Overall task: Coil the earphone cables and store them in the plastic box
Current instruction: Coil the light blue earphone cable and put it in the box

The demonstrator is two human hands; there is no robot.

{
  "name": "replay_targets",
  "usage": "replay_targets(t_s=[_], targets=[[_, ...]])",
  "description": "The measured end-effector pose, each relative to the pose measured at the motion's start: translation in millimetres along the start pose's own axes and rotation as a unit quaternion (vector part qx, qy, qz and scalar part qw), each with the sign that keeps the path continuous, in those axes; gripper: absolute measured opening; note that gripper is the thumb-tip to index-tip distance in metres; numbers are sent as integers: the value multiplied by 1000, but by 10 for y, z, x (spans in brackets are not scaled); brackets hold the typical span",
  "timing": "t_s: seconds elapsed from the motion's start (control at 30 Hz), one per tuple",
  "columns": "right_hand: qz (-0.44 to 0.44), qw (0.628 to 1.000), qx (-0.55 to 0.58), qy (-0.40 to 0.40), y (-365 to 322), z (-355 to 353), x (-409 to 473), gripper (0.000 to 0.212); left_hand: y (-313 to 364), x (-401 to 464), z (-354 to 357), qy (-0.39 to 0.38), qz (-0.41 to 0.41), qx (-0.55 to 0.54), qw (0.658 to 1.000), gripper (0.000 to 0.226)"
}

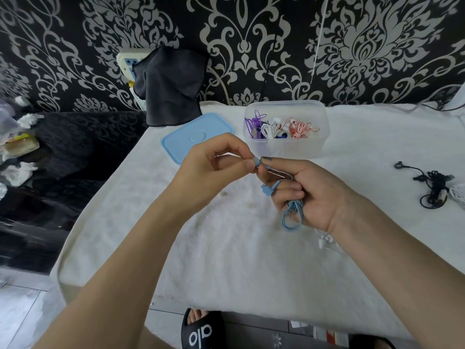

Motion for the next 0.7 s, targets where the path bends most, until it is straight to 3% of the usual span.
replay_targets(t_s=[0.17, 0.33, 0.47, 0.7], targets=[[9, 1000, 7, 0, 25, -7, 6, 8, 40, -41, -8, 29, 23, 32, 999, 7], [-4, 1000, -5, 5, 28, 13, -24, 5, -17, -41, 12, 1, -30, -25, 999, 5], [-67, 995, -76, 17, -35, 20, -38, 19, -39, -34, 12, -10, -43, -37, 998, 6], [-173, 973, -155, 17, -174, 36, -70, 6, -25, -13, 8, -13, -40, -52, 998, 5]])
Point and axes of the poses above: each hand's wrist, its own x-axis towards the middle knuckle, its own z-axis out of the palm, y = z × x, the point moved 7 cm from there along x, towards the middle knuckle, and after that the axes turned 13 degrees about y, right-handed, at the moved point
